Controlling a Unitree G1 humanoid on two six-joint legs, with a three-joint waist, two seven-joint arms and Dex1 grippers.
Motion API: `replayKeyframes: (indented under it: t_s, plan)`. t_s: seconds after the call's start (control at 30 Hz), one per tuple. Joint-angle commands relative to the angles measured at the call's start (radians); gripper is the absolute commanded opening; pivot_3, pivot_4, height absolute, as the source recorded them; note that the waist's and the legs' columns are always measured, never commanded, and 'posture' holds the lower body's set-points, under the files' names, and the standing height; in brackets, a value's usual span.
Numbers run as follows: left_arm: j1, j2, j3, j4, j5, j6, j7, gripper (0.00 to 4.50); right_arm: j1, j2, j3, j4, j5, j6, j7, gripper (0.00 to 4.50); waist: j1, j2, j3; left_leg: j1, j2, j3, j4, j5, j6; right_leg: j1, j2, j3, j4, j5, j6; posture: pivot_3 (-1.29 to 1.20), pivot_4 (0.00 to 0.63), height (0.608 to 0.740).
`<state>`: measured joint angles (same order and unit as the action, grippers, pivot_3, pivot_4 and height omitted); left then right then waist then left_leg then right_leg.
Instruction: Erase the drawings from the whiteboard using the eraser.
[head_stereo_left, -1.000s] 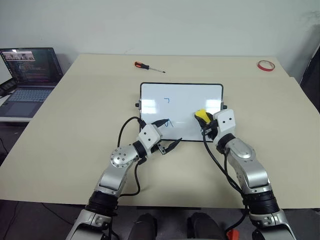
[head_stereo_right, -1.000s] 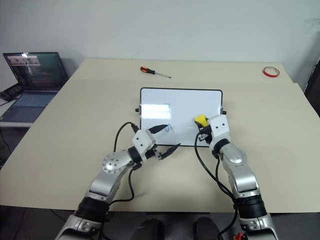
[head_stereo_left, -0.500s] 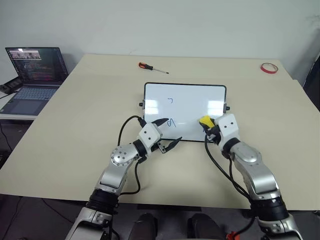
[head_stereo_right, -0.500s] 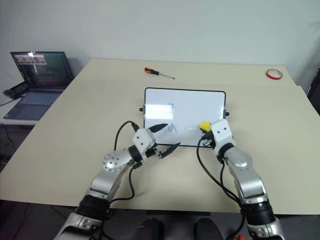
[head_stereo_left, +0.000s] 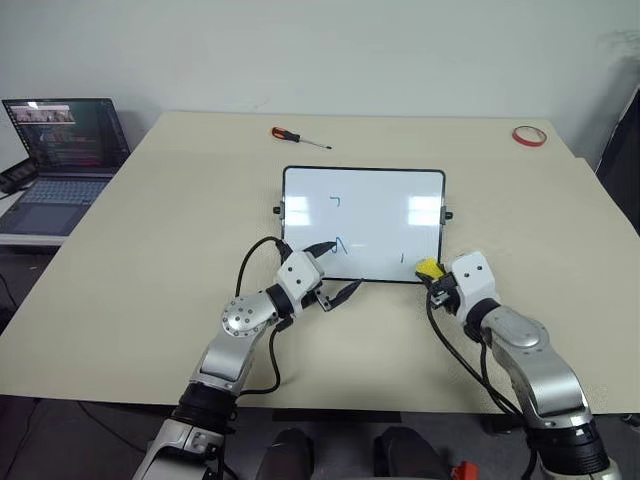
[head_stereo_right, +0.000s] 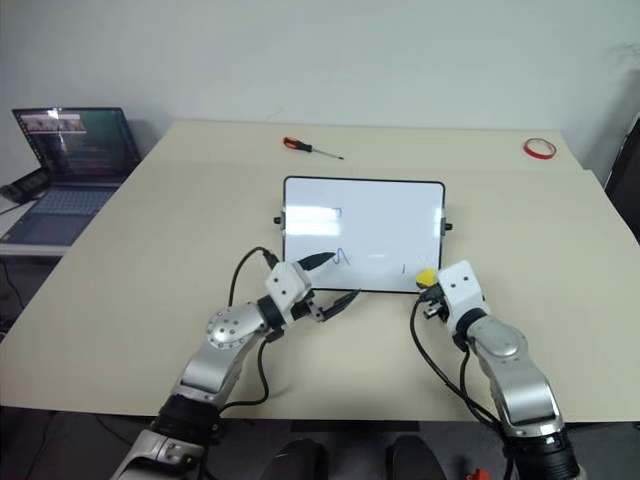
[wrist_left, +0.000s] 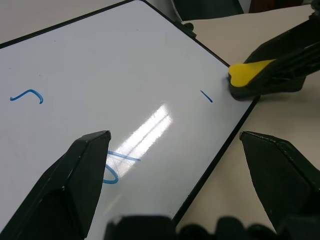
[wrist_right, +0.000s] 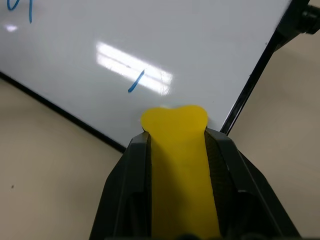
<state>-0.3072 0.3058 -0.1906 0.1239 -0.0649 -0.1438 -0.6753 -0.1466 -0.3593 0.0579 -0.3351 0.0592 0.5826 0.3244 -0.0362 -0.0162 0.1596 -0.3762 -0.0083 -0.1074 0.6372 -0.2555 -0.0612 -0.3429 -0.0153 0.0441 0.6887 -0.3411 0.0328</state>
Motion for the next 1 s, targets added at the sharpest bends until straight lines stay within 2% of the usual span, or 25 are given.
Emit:
replayKeyframes:
  t_s: [0.03,0.3,0.47,0.7,1.0]
  plan:
    - [0.009,-0.004,-0.005,-0.027,-0.011,-0.032,-0.015,4.50,-0.066,0.043,-0.010,0.034,0.014,-0.092,-0.007,1.16,-0.001,0.000,0.001,0.000,0.000,0.000,0.000,0.000,0.000,0.000,0.000,0.000,0.000,0.000,0.000,0.00,0.150,0.740]
    - [0.020,0.004,-0.001,-0.027,-0.007,-0.041,-0.027,4.50,-0.125,0.105,0.057,0.112,-0.017,-0.188,0.004,1.16,0.003,0.001,0.001,-0.010,0.000,0.000,-0.002,0.000,0.000,-0.010,0.000,0.000,-0.002,0.000,0.000,0.00,0.150,0.740]
    - [0.020,0.009,0.004,-0.037,-0.004,-0.035,-0.024,4.50,-0.088,0.029,0.107,0.149,-0.082,-0.116,0.023,1.16,0.005,0.001,0.001,-0.009,0.000,0.000,-0.003,0.000,0.000,-0.008,-0.001,-0.001,-0.005,0.000,0.000,0.00,0.150,0.740]
    - [0.031,0.009,0.003,-0.060,-0.002,-0.021,-0.012,4.50,-0.035,-0.052,0.064,0.131,-0.123,-0.068,-0.005,1.16,0.007,0.000,0.000,-0.002,0.000,-0.002,-0.002,0.000,0.000,0.001,-0.001,-0.001,-0.006,0.000,0.000,0.00,0.150,0.740]
    - [0.016,0.006,0.003,-0.048,-0.005,-0.019,-0.013,4.50,0.043,-0.120,0.047,0.082,-0.128,-0.044,0.013,1.16,0.009,-0.001,0.000,-0.002,-0.001,-0.003,-0.002,0.000,0.000,0.002,-0.001,-0.001,-0.007,0.001,0.002,0.00,0.150,0.740]
